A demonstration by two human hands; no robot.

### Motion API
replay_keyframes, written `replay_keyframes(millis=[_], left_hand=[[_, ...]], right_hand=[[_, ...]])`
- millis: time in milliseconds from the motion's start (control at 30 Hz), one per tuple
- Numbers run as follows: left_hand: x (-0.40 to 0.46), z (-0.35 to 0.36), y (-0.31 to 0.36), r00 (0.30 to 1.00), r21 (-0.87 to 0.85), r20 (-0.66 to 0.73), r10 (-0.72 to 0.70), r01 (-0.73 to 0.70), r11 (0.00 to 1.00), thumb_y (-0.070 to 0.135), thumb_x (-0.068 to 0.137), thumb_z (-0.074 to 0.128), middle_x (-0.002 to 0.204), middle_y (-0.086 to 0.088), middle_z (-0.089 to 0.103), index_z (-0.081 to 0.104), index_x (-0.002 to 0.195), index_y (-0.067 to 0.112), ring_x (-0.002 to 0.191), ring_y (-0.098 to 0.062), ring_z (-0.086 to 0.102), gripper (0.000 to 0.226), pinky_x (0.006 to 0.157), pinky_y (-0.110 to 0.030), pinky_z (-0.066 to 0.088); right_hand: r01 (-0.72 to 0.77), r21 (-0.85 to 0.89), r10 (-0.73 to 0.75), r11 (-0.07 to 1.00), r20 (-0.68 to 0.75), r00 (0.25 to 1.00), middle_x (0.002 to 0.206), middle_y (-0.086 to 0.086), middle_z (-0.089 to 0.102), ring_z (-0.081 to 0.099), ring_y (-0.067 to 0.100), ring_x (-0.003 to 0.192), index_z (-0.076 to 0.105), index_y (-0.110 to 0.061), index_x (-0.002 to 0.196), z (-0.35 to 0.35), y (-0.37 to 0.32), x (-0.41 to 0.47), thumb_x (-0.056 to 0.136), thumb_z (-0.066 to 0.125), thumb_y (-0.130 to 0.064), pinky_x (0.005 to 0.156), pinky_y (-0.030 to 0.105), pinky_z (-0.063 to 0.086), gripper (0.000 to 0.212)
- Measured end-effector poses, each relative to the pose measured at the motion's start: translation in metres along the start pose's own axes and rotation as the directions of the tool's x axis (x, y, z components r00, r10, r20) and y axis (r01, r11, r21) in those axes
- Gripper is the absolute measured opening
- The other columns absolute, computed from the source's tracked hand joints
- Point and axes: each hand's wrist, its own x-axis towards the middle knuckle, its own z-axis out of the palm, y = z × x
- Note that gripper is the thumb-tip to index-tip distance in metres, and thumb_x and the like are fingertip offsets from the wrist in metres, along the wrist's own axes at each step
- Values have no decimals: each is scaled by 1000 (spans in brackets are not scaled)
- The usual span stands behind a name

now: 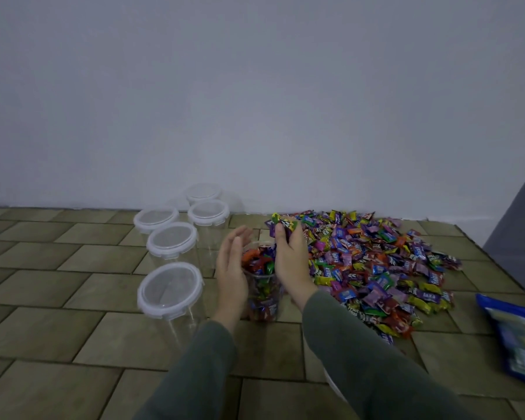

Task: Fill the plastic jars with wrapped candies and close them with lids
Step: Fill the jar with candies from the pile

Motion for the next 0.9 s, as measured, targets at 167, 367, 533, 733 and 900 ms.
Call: replay_keyframes(millis=[167,367,533,733,900], left_hand=[[5,11,-8,961,-119,-66,-267,258,959,50,103,20,102,-11,72,66,103,18,92,-21,69,56,81,-35,54],[4,11,-12,955,-115,-115,-272,259,959,71,91,26,98,-9,73,71,94,23,97,-27,68,66,93,-49,52],[4,10,-16,956,-123,-94,-278,266,956,88,71,33,101,-10,73,73,92,30,101,-30,67,74,97,-56,48],[3,10,-12,963,-129,-98,-252,238,963,74,83,28,96,-9,74,74,85,32,97,-30,68,62,94,-58,48],[5,10,-17,963,-134,-93,-253,239,962,81,76,31,98,-12,72,73,90,27,98,-33,67,70,95,-60,47]], right_hand=[[-12,-38,16,999,90,996,128,12,56,51,26,123,44,-4,134,5,2,0,100,43,-38,103,42,43,48],[223,-205,-144,953,340,929,117,-3,51,44,13,116,56,-17,118,-14,3,-4,99,46,-34,101,32,37,28],[361,-329,-207,873,419,884,118,-10,42,33,10,121,55,-22,124,-22,4,-6,94,42,-38,106,35,29,36],[468,-387,-269,795,466,843,121,-10,42,32,8,122,53,-32,124,-36,1,-10,88,46,-55,100,29,29,43],[517,-412,-332,750,442,833,104,-4,56,47,11,102,68,-22,113,-41,-6,-7,95,53,-37,89,26,39,27]])
